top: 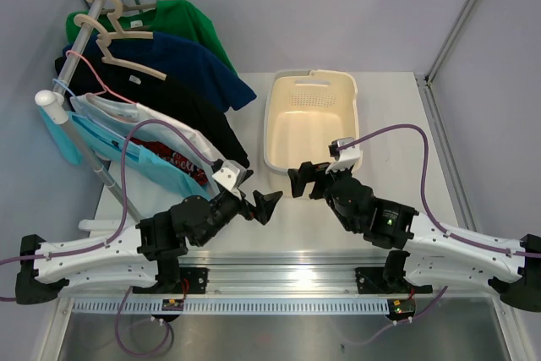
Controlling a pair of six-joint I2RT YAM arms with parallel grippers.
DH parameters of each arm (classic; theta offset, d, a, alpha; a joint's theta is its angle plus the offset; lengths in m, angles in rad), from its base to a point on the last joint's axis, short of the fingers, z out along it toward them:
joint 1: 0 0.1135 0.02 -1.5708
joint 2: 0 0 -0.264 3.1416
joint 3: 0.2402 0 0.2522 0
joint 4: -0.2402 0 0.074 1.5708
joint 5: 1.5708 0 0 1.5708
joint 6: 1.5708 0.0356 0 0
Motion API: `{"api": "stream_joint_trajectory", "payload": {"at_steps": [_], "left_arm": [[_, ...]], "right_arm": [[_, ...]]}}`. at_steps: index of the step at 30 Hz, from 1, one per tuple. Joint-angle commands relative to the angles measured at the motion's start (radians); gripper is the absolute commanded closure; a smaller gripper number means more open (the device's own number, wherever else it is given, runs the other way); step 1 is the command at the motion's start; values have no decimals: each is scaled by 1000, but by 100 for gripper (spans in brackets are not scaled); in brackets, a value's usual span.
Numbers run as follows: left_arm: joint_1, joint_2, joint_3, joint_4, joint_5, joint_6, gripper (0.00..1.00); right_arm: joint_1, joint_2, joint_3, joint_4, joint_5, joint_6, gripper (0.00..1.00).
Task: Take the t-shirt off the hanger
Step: Pick up the hanger from the clothesline.
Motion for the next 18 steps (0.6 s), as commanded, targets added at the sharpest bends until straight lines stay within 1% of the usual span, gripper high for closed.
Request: {"api": "stream_joint_trajectory", "payload": {"at_steps": [1,6,10,12,13,14,15,16,17,18], "left_arm": [[-1,-2,1,64,6,-15,1],[-3,-7,5,78,0,-43,1],[-1,-5,70,26,46,-77,1],[-1,-7,134,-5,54,-95,1],[-3,-2,166,-68,38,-141,1],[-1,1,248,-124,19,-161,1],[-3,9,298,-172,-9,-169,1],[-3,41,353,-289,-23,-161,1],[-3,62,472,-353,-76,-155,1],[-3,82,529,-487,-121,-167,1]], "right_arm": [[4,-22,33,21,56,20,0],[4,-15,39,21,47,20,1],[4,-5,44,17,42,26,1],[4,-5,48,10,43,29,0],[4,-5,51,6,48,31,0],[4,-7,51,3,53,31,0],[4,-8,51,1,56,29,0],[4,-13,50,1,63,25,1],[2,-15,50,1,68,23,1],[4,-18,51,0,70,22,1]]}}
